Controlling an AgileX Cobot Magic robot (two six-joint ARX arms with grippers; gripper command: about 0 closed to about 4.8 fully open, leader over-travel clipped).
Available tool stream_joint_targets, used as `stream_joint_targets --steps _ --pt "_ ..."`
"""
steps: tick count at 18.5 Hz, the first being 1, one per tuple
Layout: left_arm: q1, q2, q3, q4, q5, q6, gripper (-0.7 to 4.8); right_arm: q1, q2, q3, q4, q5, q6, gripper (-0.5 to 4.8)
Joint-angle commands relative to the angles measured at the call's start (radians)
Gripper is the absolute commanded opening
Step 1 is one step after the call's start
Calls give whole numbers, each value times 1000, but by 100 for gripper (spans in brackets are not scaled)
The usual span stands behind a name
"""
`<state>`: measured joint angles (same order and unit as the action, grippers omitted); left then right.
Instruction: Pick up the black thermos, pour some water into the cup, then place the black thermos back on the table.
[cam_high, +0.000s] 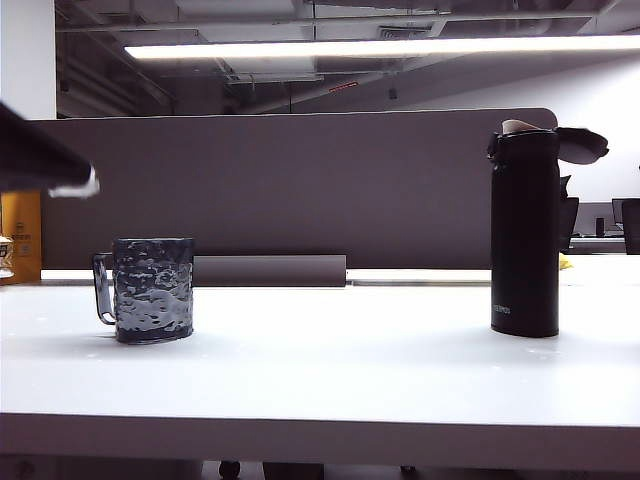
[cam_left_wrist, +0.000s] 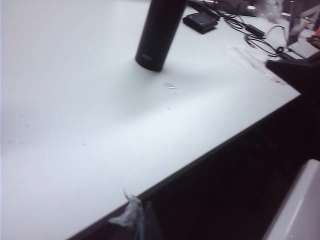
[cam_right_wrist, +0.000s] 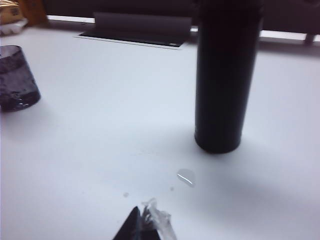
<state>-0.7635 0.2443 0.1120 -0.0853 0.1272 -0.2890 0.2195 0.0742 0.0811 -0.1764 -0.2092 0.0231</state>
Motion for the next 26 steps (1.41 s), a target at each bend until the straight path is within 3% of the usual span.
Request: stream_joint_targets --steps 1,5,9,13,14,16,19,21,26 --pt "-1 0 -37 83 -4 -40 -5 1 -8 -12 24 47 11 -8" --pt "-1 0 -97 176 -25 -44 -5 1 -16 -31 24 93 13 -8" --pt "0 2 -103 166 -121 -33 -5 2 -18 -72 24 15 118 -8" --pt "-1 2 -103 168 -134 -33 -5 0 -18 -78 37 137 71 -8" --pt "-1 2 -103 169 -131 -33 -5 0 -18 -78 37 140 82 -4" --pt "-1 2 -103 169 -131 -33 -5 0 -18 -78 34 133 95 54" --pt "-1 -10 -103 162 -130 -33 -5 0 -18 -78 35 74 202 54" --pt "31 -51 -103 153 -116 -34 -5 0 -18 -78 35 74 201 54" --pt "285 -106 -103 153 -55 -33 -5 -7 -66 -78 12 77 201 54"
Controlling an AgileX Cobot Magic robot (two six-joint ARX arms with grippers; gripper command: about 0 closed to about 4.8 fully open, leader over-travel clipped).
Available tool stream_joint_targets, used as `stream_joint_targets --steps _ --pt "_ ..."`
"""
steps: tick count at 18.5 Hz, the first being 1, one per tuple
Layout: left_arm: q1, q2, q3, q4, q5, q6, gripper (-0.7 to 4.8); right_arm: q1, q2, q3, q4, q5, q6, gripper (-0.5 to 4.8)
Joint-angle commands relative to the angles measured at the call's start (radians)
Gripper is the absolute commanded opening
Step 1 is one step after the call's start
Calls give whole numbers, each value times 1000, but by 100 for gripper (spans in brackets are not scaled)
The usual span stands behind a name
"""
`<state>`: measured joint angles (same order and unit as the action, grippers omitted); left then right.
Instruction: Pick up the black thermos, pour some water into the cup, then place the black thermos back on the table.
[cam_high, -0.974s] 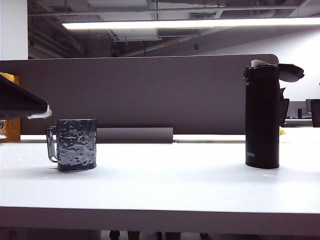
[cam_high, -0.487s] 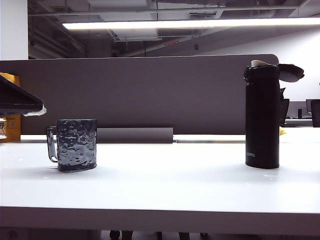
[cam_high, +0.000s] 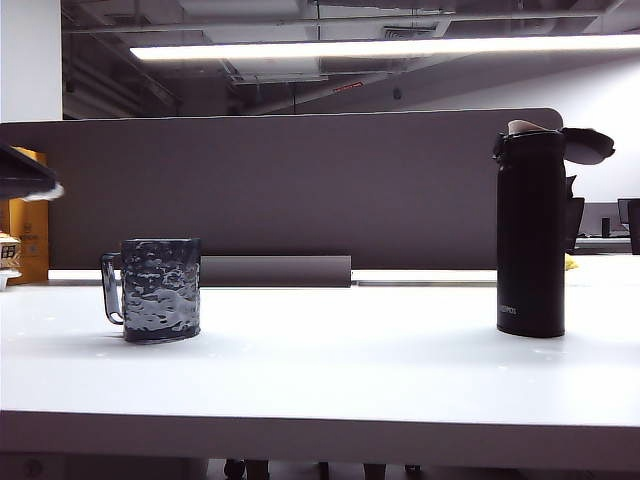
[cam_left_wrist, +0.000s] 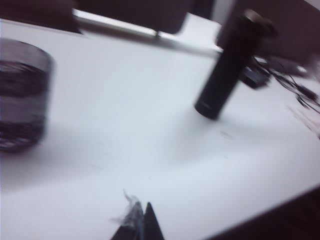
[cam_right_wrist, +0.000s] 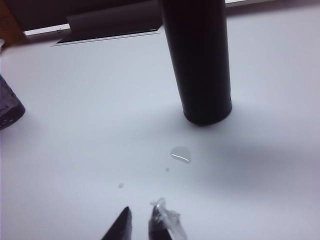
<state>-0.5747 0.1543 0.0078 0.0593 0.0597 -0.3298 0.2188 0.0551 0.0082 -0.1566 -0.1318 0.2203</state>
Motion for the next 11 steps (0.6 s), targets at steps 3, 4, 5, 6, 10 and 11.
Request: stream_joint_targets --steps 3,4,5,6,10,11 --pt "319 -82 1 -3 7 8 -5 -85 -53 -5 60 -4 4 54" --pt "368 -98 1 -2 7 8 -5 -114 -53 -5 60 -2 4 54" --pt "439 -129 1 -2 8 8 -5 -159 -53 -5 55 -1 4 54" --pt "475 -148 1 -2 7 8 -5 -188 -53 -5 55 2 4 54" --pt "546 -150 1 6 5 8 -5 -280 -53 -5 55 2 4 54" --pt "544 -150 1 5 9 8 -5 -291 -53 -5 56 1 4 54"
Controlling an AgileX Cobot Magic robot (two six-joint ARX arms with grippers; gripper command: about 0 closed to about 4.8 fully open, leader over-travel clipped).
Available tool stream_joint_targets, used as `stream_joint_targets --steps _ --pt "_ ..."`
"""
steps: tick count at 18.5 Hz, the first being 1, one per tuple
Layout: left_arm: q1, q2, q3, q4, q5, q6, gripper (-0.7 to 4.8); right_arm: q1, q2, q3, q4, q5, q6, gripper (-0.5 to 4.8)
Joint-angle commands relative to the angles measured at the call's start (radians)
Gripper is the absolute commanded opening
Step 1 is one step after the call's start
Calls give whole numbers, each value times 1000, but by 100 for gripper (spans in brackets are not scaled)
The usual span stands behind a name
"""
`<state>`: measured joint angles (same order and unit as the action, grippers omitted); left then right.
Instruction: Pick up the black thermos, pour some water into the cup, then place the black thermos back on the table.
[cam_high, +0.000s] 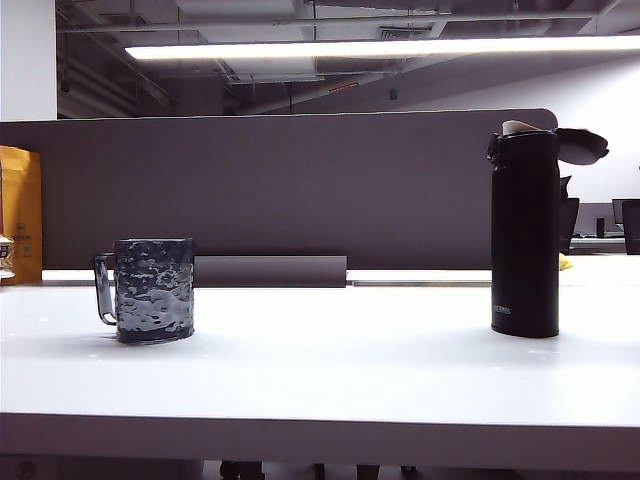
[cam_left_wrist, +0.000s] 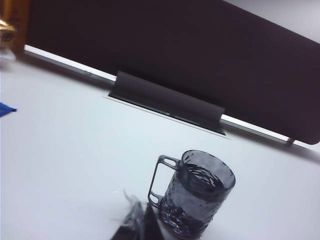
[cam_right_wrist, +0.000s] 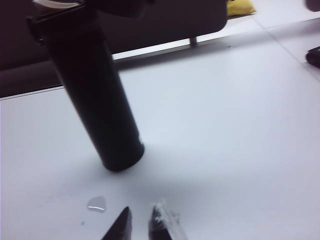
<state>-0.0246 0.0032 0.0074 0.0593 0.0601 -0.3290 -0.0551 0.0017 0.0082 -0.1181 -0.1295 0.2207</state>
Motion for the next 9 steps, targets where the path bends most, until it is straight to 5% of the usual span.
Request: stream_joint_targets --steps 1,7,9 --pt "-6 1 1 5 7 7 -5 -18 0 -5 18 -2 4 54" --pt "-6 1 1 8 7 10 -5 -17 0 -5 26 -3 -26 54" --pt "-5 1 3 12 3 90 -5 -17 0 -4 63 47 -131 54"
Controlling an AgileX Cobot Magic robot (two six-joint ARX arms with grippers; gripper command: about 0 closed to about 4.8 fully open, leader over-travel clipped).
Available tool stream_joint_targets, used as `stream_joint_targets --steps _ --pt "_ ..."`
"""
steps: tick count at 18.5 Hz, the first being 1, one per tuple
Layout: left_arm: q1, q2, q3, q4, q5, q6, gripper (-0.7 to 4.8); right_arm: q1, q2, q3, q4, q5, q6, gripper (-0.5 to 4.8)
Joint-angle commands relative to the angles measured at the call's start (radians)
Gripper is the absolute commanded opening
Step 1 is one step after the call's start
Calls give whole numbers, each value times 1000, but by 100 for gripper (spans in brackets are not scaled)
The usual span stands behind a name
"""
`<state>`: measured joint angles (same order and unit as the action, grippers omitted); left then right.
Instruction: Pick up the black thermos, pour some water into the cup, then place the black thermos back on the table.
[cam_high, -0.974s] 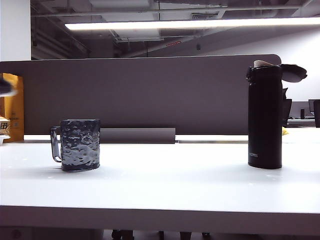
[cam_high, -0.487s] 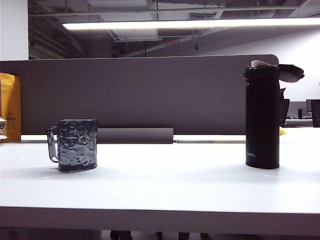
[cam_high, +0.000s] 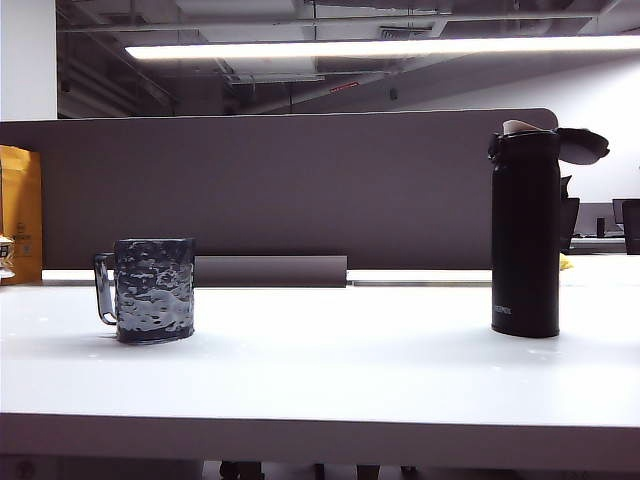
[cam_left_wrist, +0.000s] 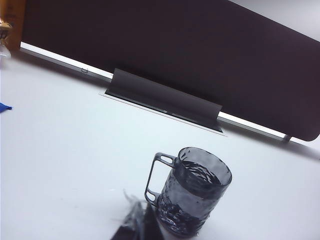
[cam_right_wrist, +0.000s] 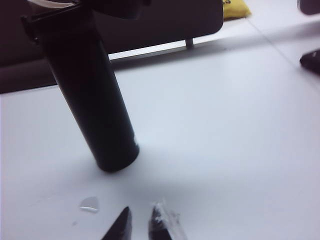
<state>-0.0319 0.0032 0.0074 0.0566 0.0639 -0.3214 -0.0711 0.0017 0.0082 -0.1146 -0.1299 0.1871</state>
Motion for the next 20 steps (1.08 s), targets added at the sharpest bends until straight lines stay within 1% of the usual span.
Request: stream_joint_targets --steps 1,2,3,5,7,8,9,10,20 --pt "3 1 3 17 0 167 -5 -1 0 -4 83 67 -141 54" --pt "3 1 3 18 0 211 -5 -1 0 -4 84 67 -143 54" --pt "3 1 3 21 0 275 -5 -1 0 -4 83 67 -143 54" --pt "3 1 3 20 -11 343 -5 0 0 -4 83 66 -144 54" --pt "3 1 3 18 -15 344 -5 0 0 -4 88 81 -163 54" --pt "3 1 3 18 -15 344 -5 0 0 -4 90 90 -197 54" --pt "3 1 3 18 -16 344 -5 0 0 -4 88 90 -279 54" --pt "3 1 3 18 -15 344 -5 0 0 -4 86 90 -297 54" --pt "3 1 3 18 -16 344 -5 0 0 -4 85 90 -296 54"
